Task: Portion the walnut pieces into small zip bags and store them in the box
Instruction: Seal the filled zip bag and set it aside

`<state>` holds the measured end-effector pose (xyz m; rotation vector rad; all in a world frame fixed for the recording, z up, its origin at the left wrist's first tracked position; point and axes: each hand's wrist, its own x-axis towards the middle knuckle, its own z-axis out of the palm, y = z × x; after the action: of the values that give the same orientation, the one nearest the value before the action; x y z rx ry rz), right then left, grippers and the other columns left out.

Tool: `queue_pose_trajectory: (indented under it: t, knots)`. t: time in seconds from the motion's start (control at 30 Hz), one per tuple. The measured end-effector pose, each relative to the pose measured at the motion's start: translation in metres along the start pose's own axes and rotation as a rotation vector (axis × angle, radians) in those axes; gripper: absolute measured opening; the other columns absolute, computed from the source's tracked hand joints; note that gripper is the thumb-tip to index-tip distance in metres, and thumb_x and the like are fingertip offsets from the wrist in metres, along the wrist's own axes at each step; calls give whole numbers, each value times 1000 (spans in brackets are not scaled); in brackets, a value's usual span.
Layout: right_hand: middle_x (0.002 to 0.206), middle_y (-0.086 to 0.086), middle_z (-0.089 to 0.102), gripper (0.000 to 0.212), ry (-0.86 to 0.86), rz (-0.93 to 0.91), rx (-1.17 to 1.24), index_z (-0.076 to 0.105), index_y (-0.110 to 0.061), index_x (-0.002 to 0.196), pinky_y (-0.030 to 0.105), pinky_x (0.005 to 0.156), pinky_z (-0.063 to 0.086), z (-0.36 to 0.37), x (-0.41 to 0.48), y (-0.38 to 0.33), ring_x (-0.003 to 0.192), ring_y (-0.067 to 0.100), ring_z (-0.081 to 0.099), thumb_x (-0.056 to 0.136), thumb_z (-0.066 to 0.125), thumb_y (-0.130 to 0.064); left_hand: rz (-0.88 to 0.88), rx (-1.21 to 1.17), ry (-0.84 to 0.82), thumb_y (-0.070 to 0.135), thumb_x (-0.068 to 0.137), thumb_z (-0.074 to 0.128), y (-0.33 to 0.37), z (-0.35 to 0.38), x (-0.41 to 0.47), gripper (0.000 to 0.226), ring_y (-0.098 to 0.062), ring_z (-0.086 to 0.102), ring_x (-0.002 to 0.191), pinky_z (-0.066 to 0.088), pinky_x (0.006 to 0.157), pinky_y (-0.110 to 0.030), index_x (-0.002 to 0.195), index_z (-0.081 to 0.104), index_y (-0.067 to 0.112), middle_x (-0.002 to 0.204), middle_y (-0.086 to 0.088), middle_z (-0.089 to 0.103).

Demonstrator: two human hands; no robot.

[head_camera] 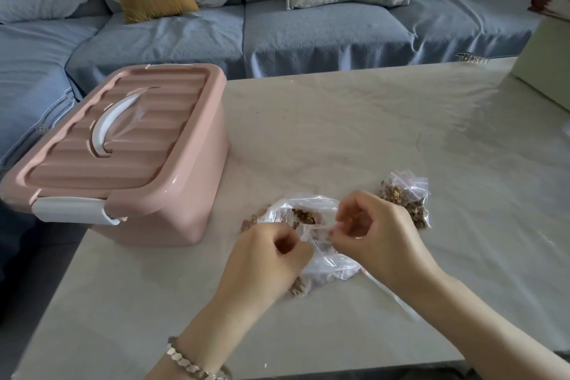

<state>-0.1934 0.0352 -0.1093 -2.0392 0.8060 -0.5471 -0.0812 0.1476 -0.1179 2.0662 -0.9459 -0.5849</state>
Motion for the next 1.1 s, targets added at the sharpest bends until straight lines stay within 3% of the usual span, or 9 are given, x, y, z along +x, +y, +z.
queue_pose_trajectory:
  t: [0.1, 0.17, 0.3, 0.47, 0.6, 0.67, 0.77, 0.87, 1.1]
  knots:
    - [72, -9, 55, 29, -46, -115, -57, 68, -21, 64, 19, 67, 49, 4, 0, 0, 70, 9, 57, 69, 67, 8, 81, 157, 81, 31, 72, 57, 0, 0, -2, 22, -6, 45, 53, 32, 50, -18, 54, 47, 22, 59, 11, 56]
    - [80, -10, 56, 25, -84, -73, -2, 74, -16, 74, 16, 70, 50, 6, 1, 0, 71, 7, 59, 74, 65, 7, 224, 114, 86, 42, 69, 61, -2, -1, -3, 12, 1, 52, 79, 36, 67, -12, 74, 50, 39, 87, 28, 55]
    - [86, -12, 61, 35, -245, 19, 210, 71, -22, 73, 8, 69, 46, 2, 1, -8, 67, -3, 60, 80, 57, 10, 295, 153, -51, 54, 57, 76, -9, 4, -2, 74, 16, 32, 119, 29, 100, -12, 119, 36, 50, 121, 43, 34]
    - [93, -17, 56, 47, -352, 49, 170, 63, -38, 70, 7, 70, 41, 4, -4, -16, 80, -10, 55, 86, 48, 4, 344, 219, 35, 56, 63, 55, -12, 16, 3, 38, 3, 51, 86, 42, 82, -19, 92, 51, 31, 85, 21, 52]
    - [84, -9, 55, 9, -309, 69, 107, 66, -36, 70, 18, 71, 41, 3, -10, -18, 72, -2, 49, 79, 64, -38, 436, 403, 187, 49, 67, 52, -18, 19, 5, 35, -8, 55, 85, 42, 77, -19, 87, 55, 21, 88, 12, 59]
    - [68, -2, 58, 13, -289, 76, 104, 67, -29, 66, 25, 61, 40, 5, -10, -17, 57, 2, 44, 78, 68, -35, 437, 437, 229, 44, 65, 61, -20, 20, 6, 30, -9, 47, 79, 37, 73, -16, 80, 52, 21, 82, 12, 53]
    - [63, -5, 64, 14, -256, 111, 147, 68, -23, 66, 13, 55, 38, 6, -8, -15, 53, 0, 50, 81, 68, -22, 457, 436, 273, 41, 62, 65, -23, 21, 8, 33, -6, 30, 75, 35, 67, -16, 78, 46, 20, 78, 13, 44]
    - [72, -8, 72, 10, -342, 140, 187, 69, -17, 75, 17, 63, 48, 4, -7, -13, 64, 1, 64, 84, 65, -19, 468, 451, 271, 47, 63, 53, -27, 18, 9, 33, -16, 44, 77, 46, 66, -30, 82, 42, 22, 79, 8, 49]
    - [74, -8, 74, 29, -438, 164, 171, 59, -46, 95, 38, 86, 53, 4, -3, -11, 77, 15, 70, 89, 57, -18, 501, 472, 272, 52, 63, 53, -36, 21, 10, 47, -12, 46, 89, 32, 80, -24, 101, 50, 24, 95, 10, 60]
